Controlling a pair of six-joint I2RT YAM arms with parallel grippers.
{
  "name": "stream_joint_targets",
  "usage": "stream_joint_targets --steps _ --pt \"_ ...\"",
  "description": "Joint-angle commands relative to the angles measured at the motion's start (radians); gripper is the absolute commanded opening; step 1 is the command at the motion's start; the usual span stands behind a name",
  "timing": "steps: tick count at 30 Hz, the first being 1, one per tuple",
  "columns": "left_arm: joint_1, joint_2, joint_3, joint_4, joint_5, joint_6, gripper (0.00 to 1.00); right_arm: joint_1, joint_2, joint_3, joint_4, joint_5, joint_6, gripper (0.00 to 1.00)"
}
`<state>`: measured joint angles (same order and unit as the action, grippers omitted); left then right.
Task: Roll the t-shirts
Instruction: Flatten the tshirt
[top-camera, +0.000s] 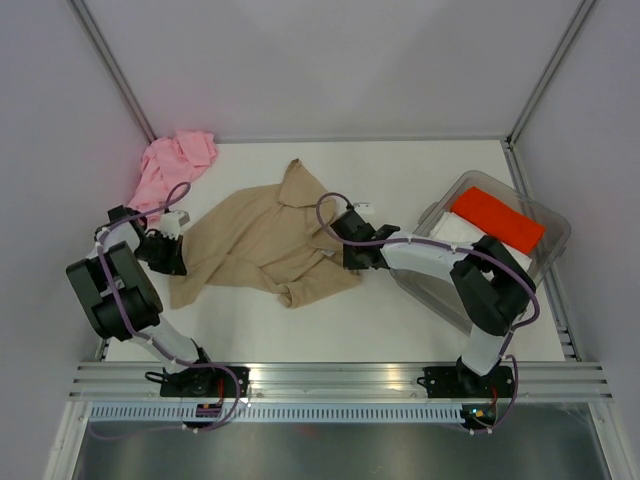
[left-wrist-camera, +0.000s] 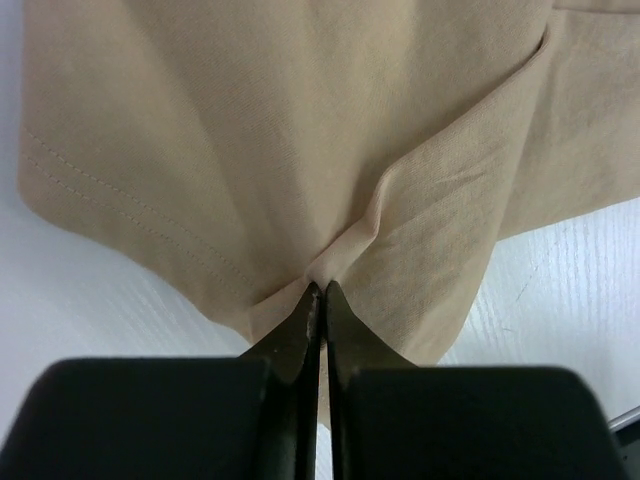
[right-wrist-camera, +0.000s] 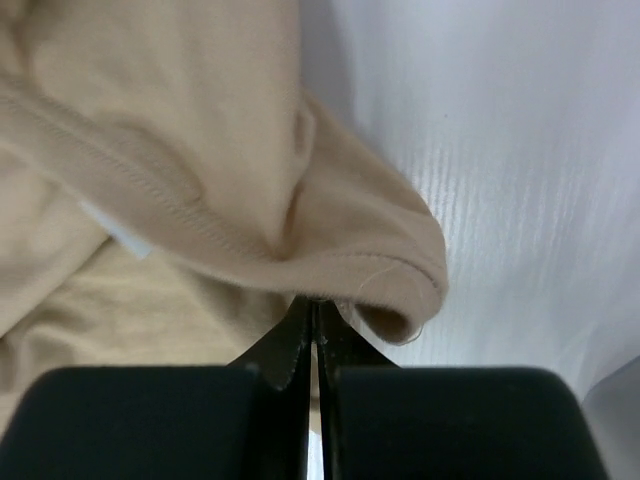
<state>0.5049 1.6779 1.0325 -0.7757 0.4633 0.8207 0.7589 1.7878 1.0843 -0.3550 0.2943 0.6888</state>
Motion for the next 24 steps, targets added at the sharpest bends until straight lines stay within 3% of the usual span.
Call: stream_joint_targets --steps 1,6,12,21,24 --pt "0.033 -0.026 0.018 -0.033 0.069 0.044 0.02 0.029 -0.106 0.106 -0.056 -0.004 -0.046 0.01" --pt "0.092 -0.164 0.092 -0.102 0.170 0.047 0.02 0.051 -0.252 0.207 -0.137 0.034 -0.090 0.00" --pt "0.201 -0.315 0.295 -0.219 0.291 0.058 0.02 0.053 -0.465 0.256 -0.183 0.046 -0.106 0.00" --pt "0.355 -0.379 0.622 -0.410 0.463 0.084 0.02 0.053 -0.700 0.416 -0.334 0.031 -0.136 0.00" --pt "0.362 -0.388 0.658 -0.461 0.492 0.092 0.02 0.053 -0.768 0.410 -0.335 0.000 -0.137 0.00"
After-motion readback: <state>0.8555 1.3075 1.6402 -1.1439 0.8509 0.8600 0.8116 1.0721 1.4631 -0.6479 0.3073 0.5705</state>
